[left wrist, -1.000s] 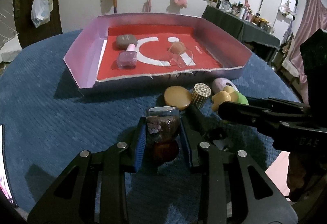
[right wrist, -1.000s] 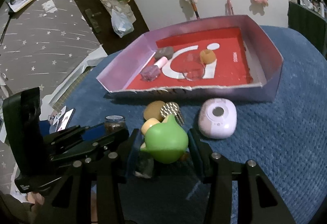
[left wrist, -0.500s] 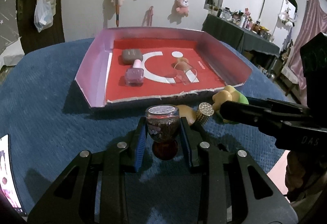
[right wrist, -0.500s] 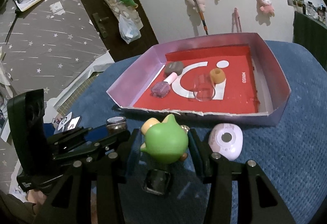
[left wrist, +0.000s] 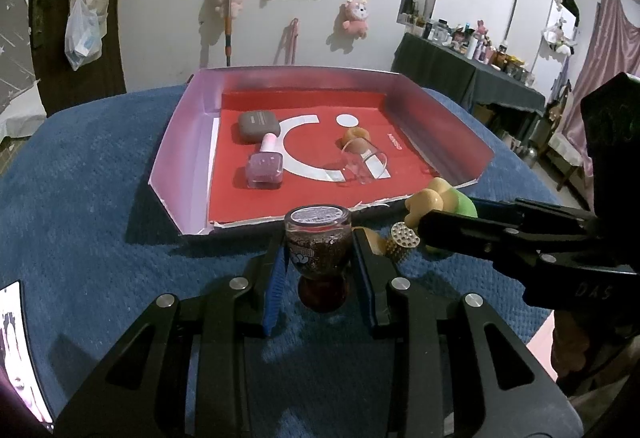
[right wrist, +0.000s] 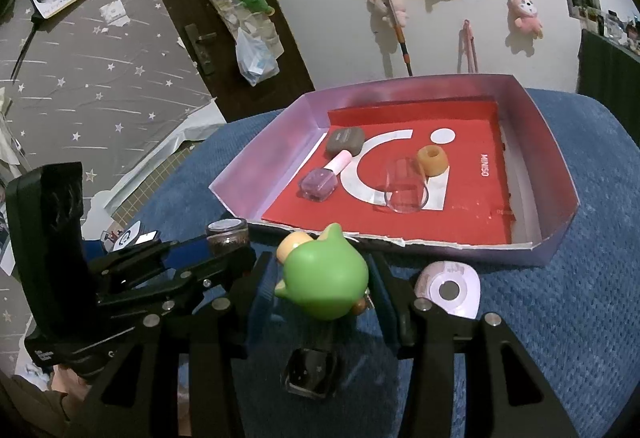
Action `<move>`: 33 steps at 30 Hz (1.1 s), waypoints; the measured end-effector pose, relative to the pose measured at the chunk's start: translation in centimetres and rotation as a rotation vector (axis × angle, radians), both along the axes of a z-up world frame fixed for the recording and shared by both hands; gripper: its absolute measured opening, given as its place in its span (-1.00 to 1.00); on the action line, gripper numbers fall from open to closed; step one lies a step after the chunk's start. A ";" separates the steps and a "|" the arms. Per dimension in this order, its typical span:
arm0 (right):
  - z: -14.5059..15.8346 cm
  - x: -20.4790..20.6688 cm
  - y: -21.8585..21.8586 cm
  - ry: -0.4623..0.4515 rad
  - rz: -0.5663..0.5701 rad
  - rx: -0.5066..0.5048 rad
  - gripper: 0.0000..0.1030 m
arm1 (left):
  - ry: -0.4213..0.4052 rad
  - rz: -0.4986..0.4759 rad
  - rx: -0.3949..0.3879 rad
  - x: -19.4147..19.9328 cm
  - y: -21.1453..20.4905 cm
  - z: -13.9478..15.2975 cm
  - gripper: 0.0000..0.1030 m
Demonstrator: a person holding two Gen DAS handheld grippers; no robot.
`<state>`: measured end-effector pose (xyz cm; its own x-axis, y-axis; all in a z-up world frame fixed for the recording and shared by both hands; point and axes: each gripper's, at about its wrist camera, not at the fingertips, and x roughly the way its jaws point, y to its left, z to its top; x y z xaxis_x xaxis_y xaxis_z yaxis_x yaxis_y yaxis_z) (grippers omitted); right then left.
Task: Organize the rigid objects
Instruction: 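Carry the dark jar and green frog toy over the red box with both grippers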
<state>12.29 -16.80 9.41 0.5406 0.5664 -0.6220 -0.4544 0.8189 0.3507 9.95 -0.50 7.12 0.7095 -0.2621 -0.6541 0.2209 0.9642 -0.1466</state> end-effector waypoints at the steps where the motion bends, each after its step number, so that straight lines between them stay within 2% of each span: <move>1: 0.0 0.1 0.0 0.000 0.001 -0.001 -0.04 | 0.000 0.000 -0.001 0.1 0.0 0.1 -0.43; 19: 0.1 2.5 0.1 -0.006 -0.010 -0.020 -0.04 | -0.007 -0.012 0.013 2.5 -0.3 0.7 -0.43; 33: -0.8 6.3 -0.3 0.047 -0.034 -0.069 -0.04 | 0.039 -0.026 -0.004 6.3 0.1 0.6 -0.43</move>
